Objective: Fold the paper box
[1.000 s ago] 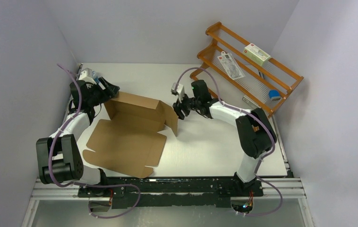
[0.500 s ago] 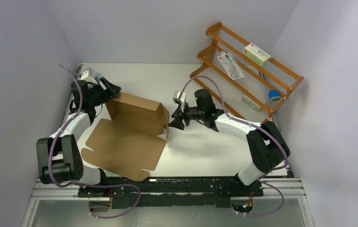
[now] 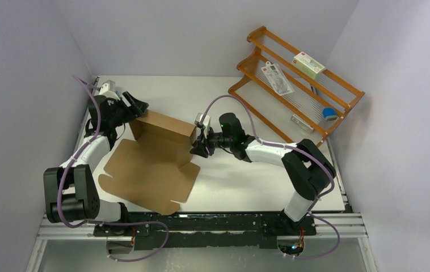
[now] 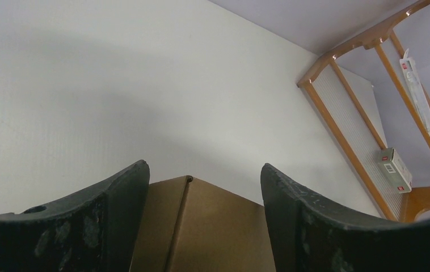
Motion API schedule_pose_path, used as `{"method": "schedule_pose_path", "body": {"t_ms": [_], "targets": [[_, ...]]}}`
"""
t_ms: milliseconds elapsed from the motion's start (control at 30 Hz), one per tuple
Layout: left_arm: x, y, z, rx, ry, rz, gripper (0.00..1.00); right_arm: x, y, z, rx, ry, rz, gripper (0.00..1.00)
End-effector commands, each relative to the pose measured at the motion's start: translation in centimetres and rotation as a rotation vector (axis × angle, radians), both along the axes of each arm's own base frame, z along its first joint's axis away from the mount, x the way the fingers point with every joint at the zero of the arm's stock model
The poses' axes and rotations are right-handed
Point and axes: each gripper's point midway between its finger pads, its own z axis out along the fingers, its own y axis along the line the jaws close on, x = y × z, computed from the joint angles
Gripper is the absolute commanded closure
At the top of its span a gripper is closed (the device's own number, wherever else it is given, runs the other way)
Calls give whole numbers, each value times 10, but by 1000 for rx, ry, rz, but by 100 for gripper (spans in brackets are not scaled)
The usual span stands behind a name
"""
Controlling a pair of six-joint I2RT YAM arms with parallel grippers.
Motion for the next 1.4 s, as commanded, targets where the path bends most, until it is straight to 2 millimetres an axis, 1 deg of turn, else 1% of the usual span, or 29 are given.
{"method": "schedule_pose_path", "body": {"t_ms": [0,67,200,333,467,533,667,733,867,1167,1267,1367], "targets": [[-12,-30,8,-60,-5,-97,25,32,6,21,85,-137,-162,57],[-12,-32,8,-62,-3,-104,25,38,4,22,98,-162,-204,54],[-12,-36,8,-60,0,-114,25,43,6,22,131,-209,-211,52],[-13,-37,7,-56,5,-115,25,60,4,24,152,-262,-293,51],[-13,-39,8,-55,7,-112,25,71,4,30,185,-316,-357,50],[-13,-38,5,-52,18,-105,25,74,5,31,203,-332,-368,48],[-14,-39,-3,-52,45,-94,26,84,4,31,234,-357,-425,48],[-14,-43,-5,-63,51,-107,26,89,4,31,248,-371,-451,48],[-14,-46,-8,-76,61,-121,26,100,3,33,277,-408,-506,54],[-13,-48,-10,-78,67,-125,27,116,-6,39,351,-466,-650,82],[-13,-48,-9,-84,65,-126,27,120,-9,41,350,-487,-701,87],[-14,-49,-6,-91,59,-130,27,125,-12,41,331,-494,-751,87]]}}
